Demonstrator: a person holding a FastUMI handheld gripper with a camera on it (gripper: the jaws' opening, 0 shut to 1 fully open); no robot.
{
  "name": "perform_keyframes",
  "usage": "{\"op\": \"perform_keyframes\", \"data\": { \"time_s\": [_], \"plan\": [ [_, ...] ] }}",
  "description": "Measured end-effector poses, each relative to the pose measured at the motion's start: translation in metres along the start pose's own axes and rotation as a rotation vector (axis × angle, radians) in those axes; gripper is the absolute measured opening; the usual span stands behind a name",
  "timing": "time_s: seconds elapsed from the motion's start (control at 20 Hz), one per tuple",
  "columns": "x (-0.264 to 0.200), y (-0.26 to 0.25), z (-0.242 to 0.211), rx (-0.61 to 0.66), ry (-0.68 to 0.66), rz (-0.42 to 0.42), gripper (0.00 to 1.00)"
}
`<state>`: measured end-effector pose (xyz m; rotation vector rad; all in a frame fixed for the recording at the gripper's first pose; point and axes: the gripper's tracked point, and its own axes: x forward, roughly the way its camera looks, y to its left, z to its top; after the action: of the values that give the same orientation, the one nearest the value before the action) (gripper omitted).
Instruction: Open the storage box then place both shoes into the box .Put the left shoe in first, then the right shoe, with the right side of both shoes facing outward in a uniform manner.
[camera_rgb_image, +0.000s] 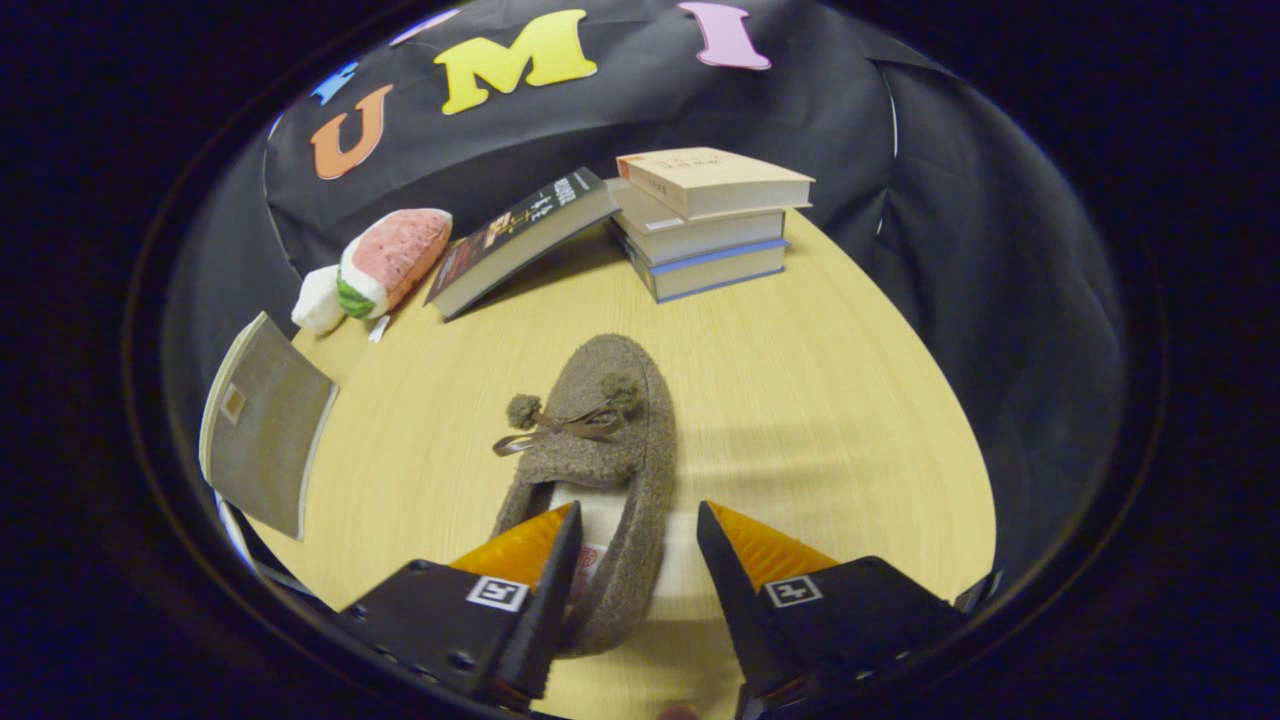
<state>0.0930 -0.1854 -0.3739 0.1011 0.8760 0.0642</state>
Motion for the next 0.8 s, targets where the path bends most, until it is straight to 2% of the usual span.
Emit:
{"op": "perform_keyframes", "data": {
  "time_s": [0.1,0.15,0.2,0.25,0.3,0.35,0.4,0.8],
  "plan": [
    [0.005,0.004,-0.002,0.032,0.024,0.016,0.52],
    [0.005,0.002,-0.001,0.044,0.026,0.004,0.33],
    [0.006,-0.003,0.001,0.059,0.023,-0.019,0.29],
    [0.005,-0.005,0.002,0.081,0.029,-0.024,0.09],
    [0.005,-0.005,0.0,0.106,0.042,-0.017,0.04],
    [0.001,-0.006,0.0,0.143,0.042,-0.013,0.04],
    [0.004,-0.005,0.001,0.165,0.053,-0.007,0.0],
    [-0.027,0.016,-0.001,0.313,0.051,0.014,0.0]
  ]
}}
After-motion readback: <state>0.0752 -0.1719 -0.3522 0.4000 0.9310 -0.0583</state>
